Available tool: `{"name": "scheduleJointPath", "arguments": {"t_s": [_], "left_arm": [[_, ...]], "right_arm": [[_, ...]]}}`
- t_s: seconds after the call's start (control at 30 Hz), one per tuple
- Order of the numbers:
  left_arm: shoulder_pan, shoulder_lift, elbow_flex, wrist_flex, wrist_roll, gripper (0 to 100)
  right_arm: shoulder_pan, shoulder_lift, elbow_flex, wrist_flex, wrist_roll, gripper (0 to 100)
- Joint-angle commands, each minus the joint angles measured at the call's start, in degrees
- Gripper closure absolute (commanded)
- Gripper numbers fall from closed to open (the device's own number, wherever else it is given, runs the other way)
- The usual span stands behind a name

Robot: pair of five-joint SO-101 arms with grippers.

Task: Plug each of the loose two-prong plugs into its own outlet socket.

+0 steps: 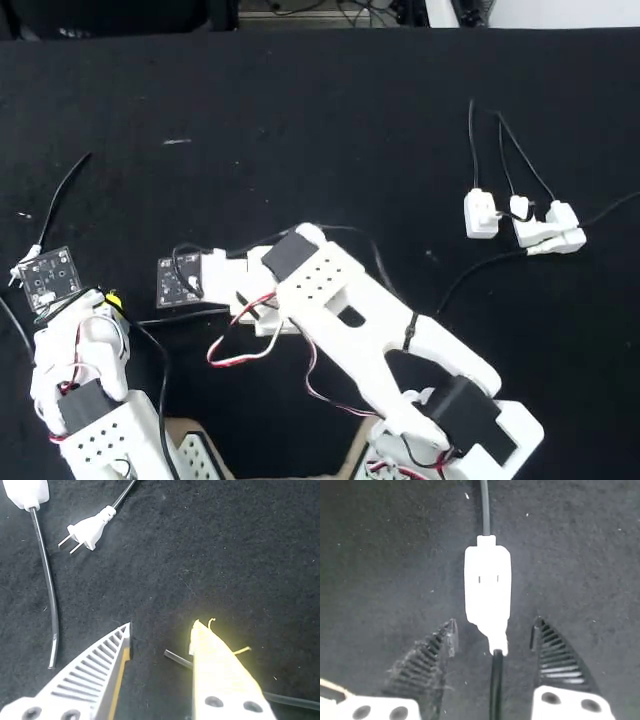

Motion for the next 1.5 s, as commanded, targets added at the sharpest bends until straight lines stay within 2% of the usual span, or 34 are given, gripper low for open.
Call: {"name": "scheduleJointPath", "arguments": {"t_s": [0.0, 0.23, 0.33, 0.43, 0.57, 0.7, 0.77, 0.87, 0.9, 0.93, 1.2, 1.37, 1.47], "left_arm": [[-0.66, -0.35, 1.27, -0.79, 0.53, 80], [-0.66, -0.35, 1.27, -0.79, 0.53, 80], [-0.66, -0.35, 1.27, -0.79, 0.53, 80], [-0.66, -0.35, 1.27, -0.79, 0.53, 80], [-0.66, -0.35, 1.27, -0.79, 0.53, 80], [-0.66, -0.35, 1.27, -0.79, 0.53, 80], [-0.66, -0.35, 1.27, -0.79, 0.53, 80], [-0.66, -0.35, 1.27, -0.79, 0.53, 80], [-0.66, -0.35, 1.27, -0.79, 0.53, 80], [-0.66, -0.35, 1.27, -0.79, 0.53, 80], [-0.66, -0.35, 1.27, -0.79, 0.53, 80], [-0.66, -0.35, 1.27, -0.79, 0.53, 80], [-0.66, -0.35, 1.27, -0.79, 0.53, 80]], "right_arm": [[-0.88, -2.15, 2.51, -5.45, 2.02, 76.3], [0.09, 5.49, 0.75, -8.26, 1.76, 76.0], [0.70, 11.30, -3.82, -8.00, -0.88, 71.3], [0.44, 15.25, -6.55, -7.82, 1.05, 66.2], [0.09, 19.03, -9.01, -7.56, 3.69, 67.3], [0.26, 22.02, -9.89, -7.56, 4.40, 72.3], [0.26, 22.73, -9.89, -7.56, 4.40, 79.1], [1.05, 22.20, -9.89, -7.56, 4.13, 96.8], [1.76, 21.67, -9.98, -7.56, 4.04, 99.3], [2.73, 20.79, -9.80, -7.56, 3.87, 96.6], [16.79, 5.76, -9.89, 0.97, -0.88, 98.8], [35.08, -5.67, -9.89, 2.55, -12.57, 98.7], [45.54, -7.52, -9.80, 2.55, -16.00, 98.8]]}}
